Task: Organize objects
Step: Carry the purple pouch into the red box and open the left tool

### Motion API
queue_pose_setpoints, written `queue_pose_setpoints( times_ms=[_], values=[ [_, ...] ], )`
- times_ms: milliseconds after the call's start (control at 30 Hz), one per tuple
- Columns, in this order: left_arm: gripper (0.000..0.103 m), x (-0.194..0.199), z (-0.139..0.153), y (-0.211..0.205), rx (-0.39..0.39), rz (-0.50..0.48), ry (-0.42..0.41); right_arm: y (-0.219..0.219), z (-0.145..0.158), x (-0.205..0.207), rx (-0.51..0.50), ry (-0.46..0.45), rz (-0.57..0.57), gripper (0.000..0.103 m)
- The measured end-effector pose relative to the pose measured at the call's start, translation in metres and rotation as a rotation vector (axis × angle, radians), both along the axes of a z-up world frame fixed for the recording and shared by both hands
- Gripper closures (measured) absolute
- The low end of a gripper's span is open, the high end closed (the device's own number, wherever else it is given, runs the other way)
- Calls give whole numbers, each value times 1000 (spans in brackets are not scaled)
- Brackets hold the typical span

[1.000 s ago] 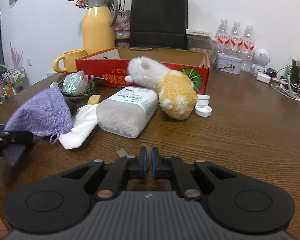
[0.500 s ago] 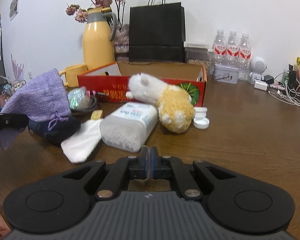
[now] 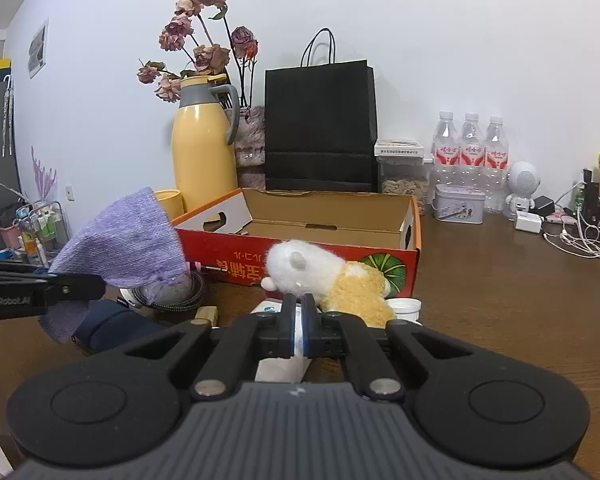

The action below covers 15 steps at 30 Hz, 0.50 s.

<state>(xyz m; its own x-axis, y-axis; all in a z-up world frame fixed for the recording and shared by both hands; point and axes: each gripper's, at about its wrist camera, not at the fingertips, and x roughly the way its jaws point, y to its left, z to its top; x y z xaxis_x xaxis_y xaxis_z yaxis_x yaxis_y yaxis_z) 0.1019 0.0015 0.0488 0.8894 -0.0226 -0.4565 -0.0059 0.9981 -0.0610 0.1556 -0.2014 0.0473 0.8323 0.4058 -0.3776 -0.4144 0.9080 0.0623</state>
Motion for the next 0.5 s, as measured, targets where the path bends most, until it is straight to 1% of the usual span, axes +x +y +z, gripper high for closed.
queue_pose_setpoints(
  times_ms=[67,100,133,167,200,233,267,300,333,367,400,433,500],
  values=[
    [94,2,-3,1,-3,-4,10,1,-5,1,-4,37,26,91],
    [94,2,-5,1,-5,-5,16,2,-9,1,-17,58,38,78],
    [94,2,-7,2,-8,-5,24,3,-14,0,-37,75,45,56],
    [94,2,-9,3,-11,-4,33,5,-20,-1,-63,91,51,48],
    [94,2,-11,5,-14,-3,41,8,-26,-1,-100,114,62,42],
    [94,3,-13,5,-17,-2,48,10,-33,0,-129,138,69,42],
    [94,2,-14,6,-19,-2,53,12,-39,1,-147,159,71,42],
    [94,2,-15,7,-19,-2,56,13,-45,3,-160,181,70,45],
    [94,2,-16,7,-19,-2,58,14,-49,6,-168,201,66,50],
    [94,1,-17,7,-20,-3,59,14,-53,8,-168,218,63,53],
    [94,0,-17,7,-21,-4,59,13,-55,8,-159,215,66,58],
    [94,0,-17,7,-20,-5,59,14,-55,8,-158,213,68,74],
    [94,-2,-17,8,-21,-4,59,14,-55,7,-153,213,75,100]
  ],
)
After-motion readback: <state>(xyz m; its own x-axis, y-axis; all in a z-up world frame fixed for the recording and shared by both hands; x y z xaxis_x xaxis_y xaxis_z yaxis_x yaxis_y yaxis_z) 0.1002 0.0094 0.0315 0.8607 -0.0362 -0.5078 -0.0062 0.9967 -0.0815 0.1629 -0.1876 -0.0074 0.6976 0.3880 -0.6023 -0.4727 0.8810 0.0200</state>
